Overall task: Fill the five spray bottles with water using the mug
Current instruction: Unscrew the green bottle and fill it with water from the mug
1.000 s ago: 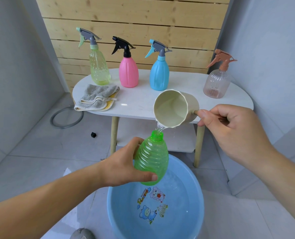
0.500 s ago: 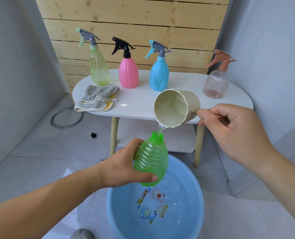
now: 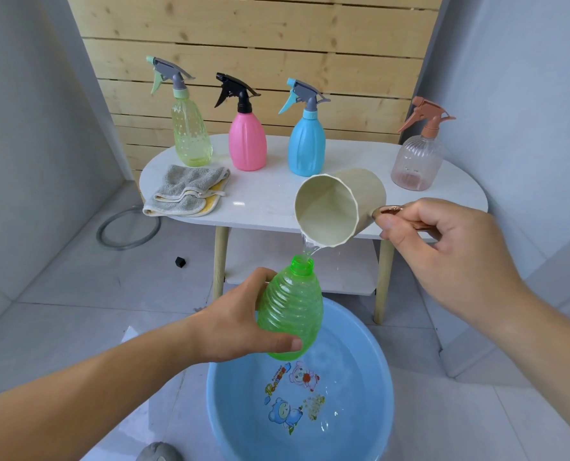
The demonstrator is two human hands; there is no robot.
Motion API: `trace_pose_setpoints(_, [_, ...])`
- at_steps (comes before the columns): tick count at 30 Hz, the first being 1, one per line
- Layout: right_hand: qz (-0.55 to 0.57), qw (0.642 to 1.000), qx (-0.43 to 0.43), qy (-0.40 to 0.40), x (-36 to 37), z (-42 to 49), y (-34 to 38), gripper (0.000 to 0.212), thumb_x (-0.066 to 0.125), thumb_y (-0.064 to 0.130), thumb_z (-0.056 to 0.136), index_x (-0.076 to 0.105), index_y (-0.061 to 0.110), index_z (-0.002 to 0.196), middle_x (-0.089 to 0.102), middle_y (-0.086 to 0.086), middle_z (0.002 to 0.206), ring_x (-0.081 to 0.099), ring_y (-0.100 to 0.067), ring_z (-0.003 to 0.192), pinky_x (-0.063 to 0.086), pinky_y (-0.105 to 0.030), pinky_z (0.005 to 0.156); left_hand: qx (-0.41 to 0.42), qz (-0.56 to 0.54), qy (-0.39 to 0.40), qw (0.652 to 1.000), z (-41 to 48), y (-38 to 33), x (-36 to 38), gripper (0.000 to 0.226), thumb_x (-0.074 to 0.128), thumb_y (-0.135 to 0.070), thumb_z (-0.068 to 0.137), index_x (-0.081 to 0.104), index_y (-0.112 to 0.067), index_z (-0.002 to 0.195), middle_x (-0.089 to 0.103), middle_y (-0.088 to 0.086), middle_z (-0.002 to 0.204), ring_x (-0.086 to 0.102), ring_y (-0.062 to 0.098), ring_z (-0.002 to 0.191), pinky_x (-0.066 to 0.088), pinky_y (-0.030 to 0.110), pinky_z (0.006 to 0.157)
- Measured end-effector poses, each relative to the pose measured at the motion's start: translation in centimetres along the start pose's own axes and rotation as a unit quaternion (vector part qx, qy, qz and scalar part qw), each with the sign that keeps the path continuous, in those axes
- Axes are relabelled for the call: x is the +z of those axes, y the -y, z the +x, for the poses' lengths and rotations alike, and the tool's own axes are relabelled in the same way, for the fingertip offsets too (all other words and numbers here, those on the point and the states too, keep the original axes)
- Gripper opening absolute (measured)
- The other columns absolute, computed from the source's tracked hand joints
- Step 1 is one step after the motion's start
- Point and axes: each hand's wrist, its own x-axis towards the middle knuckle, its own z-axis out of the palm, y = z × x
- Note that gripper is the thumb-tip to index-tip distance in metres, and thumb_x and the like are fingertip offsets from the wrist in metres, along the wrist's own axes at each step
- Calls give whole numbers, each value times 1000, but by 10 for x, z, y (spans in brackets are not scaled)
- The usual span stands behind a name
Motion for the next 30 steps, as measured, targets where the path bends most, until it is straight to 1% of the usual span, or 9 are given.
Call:
trace_pose_setpoints(1, [1,1000,-6,-4,0,0,0,36,60,51,85,71,19,75,73,9,84,69,-31,84,54,-43,74,-1,0,0,1000,0,0,0,87,88,-58,55,49,-33,128,67,-10,118,66,6,113,55,36,103])
trace_pose_setpoints(5, [-3,999,-30,-12,0,1,-1,41,55,52,84,71,15,75,72,3,81,67,-25,84,51,-39,70,-3,5,1,1000,0,0,0,86,88,-59,55,48,-35,127,67,-12,118,66,4,111,55,35,102])
trace_pose_setpoints(10, [-20,998,-64,-14,1,1,-5,41,55,48,87,69,12,74,70,-2,79,66,-25,85,51,-42,76,-2,3,1,1000,0,0,1,86,88,-59,55,49,-35,127,66,-11,119,66,6,113,55,38,103])
trace_pose_setpoints(17, [-38,995,-94,-14,1,1,-6,37,55,45,89,68,14,73,67,1,76,63,-21,84,48,-37,74,-4,6,1,1000,0,0,1,86,88,-61,54,49,-34,126,67,-10,119,66,7,113,55,39,103])
trace_pose_setpoints(25, [-66,985,-153,-32,1,2,-8,39,57,38,92,65,7,70,65,-4,73,61,-27,81,46,-38,73,-8,6,3,1000,0,1,1,87,88,-60,53,49,-33,126,66,-9,119,66,9,114,55,40,103])
trace_pose_setpoints(30, [-77,979,-184,-40,1,2,-9,38,59,34,93,65,4,70,65,-6,73,61,-30,82,46,-41,74,-9,6,4,1000,1,2,1,86,89,-60,53,49,-33,124,67,-9,119,66,10,114,55,40,103])
